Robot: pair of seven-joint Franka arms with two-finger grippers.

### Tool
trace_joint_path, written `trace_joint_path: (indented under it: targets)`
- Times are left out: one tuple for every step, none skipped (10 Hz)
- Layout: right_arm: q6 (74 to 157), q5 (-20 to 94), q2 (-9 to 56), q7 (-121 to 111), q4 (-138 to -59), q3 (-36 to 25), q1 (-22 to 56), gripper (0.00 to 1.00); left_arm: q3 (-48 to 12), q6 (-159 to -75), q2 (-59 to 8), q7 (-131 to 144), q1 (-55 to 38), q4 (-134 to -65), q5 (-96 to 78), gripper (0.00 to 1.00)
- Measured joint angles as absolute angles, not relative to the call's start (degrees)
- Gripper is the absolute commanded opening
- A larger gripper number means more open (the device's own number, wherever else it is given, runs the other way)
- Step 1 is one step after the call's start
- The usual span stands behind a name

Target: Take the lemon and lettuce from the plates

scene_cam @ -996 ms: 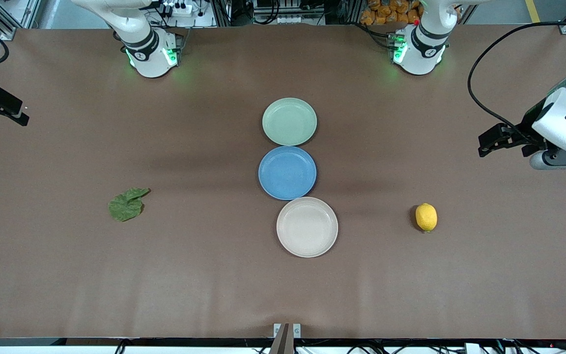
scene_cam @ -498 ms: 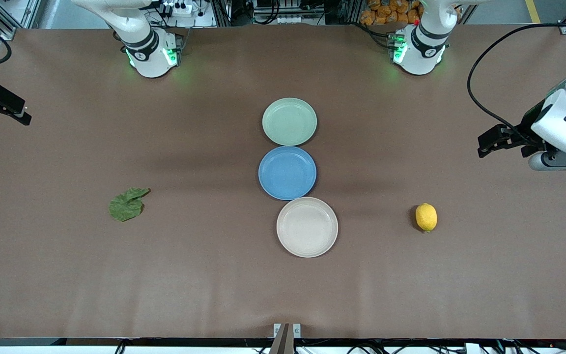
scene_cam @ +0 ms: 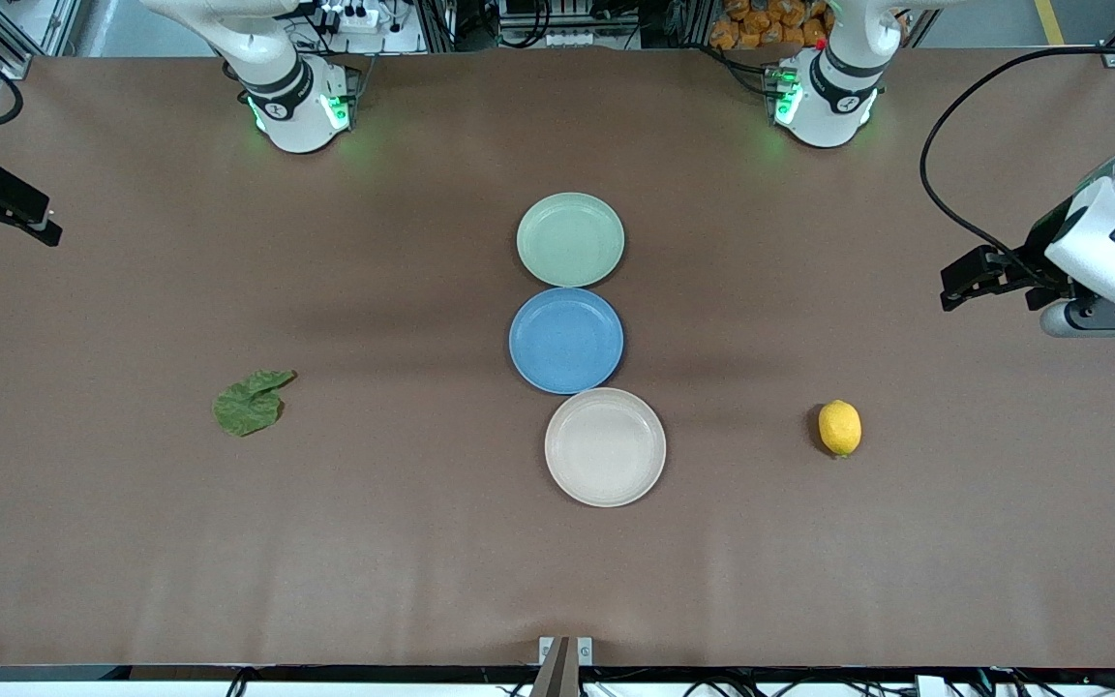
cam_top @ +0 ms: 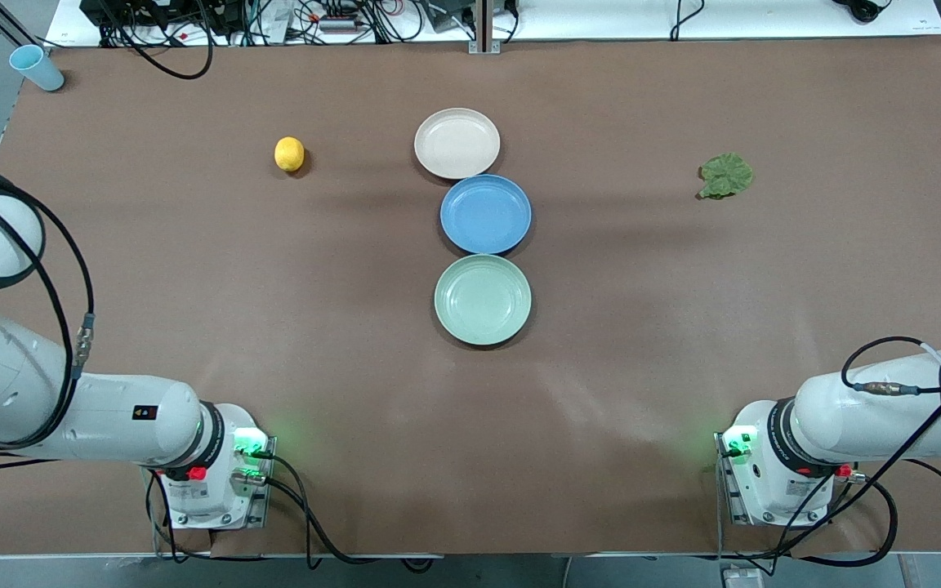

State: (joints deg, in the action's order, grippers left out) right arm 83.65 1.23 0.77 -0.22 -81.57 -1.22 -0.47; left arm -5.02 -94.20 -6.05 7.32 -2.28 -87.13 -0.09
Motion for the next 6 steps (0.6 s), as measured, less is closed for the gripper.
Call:
trace_joint_path:
  targets:
    - [83.67, 0.82, 0.77, -0.24, -81.57, -1.22, -0.46, 1.0, -5.02, -94.2, -6.05, 7.32, -2.28, -87.13, -0.09, 1.0]
    - [83.67, 0.41, 0.77, -0.29, -81.57, -1.22, -0.38, 1.0, -5.02, -94.2, -6.05, 7.32, -2.28, -87.13, -0.09, 1.0]
    - [83.67, 0.22, 0.77, -0.31, -81.57, -1.21, -0.18, 1.0, -5.02, -94.2, -6.05, 7.32, -2.28, -87.13, -0.09, 1.0]
    - [83.68, 0.11, 0.77, -0.31, -81.57, -1.19, 0.01, 1.0, -5.02, -94.2, -6.05, 7.32, -2.28, -87.13, -0.09, 1.0]
    - [83.7, -0.04, 0.77, -0.31, -81.57, -1.17, 0.29, 1.0, -5.02, -94.2, -6.05, 7.32, -2.28, -87.13, -0.1, 1.0]
    - [83.72, -0.26, 0.77, -0.31, -81.57, -1.15, 0.61, 1.0, -5.02, -94.2, -6.05, 7.32, -2.28, -87.13, -0.1, 1.0]
